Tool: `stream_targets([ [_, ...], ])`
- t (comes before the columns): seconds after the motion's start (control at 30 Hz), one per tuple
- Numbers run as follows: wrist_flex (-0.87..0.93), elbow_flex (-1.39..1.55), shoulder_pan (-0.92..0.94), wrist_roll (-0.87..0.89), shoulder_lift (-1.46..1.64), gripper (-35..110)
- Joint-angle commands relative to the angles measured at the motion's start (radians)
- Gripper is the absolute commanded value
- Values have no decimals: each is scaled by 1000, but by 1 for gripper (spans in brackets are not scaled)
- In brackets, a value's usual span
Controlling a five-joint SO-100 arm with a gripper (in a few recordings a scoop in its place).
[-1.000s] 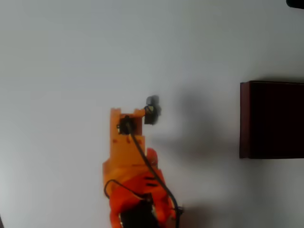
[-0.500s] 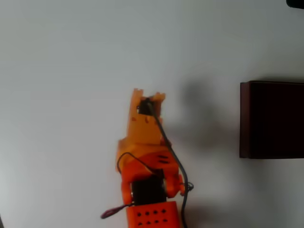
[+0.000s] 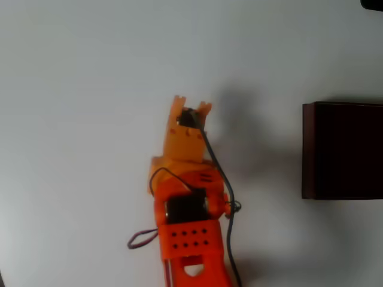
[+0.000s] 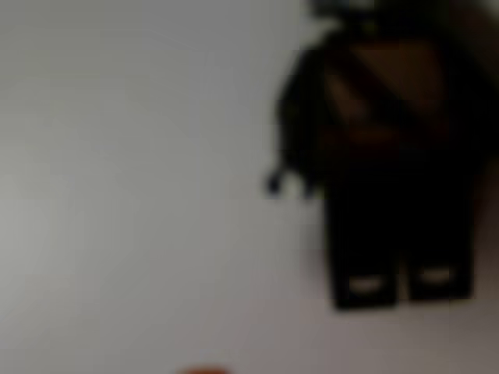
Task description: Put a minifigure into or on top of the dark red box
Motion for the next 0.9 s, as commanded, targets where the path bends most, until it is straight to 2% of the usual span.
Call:
stream_targets([
  [0.0,-20,-35,-2,-3,-3,25],
  [0.87,-129,-52,-11,-14,-175,22],
])
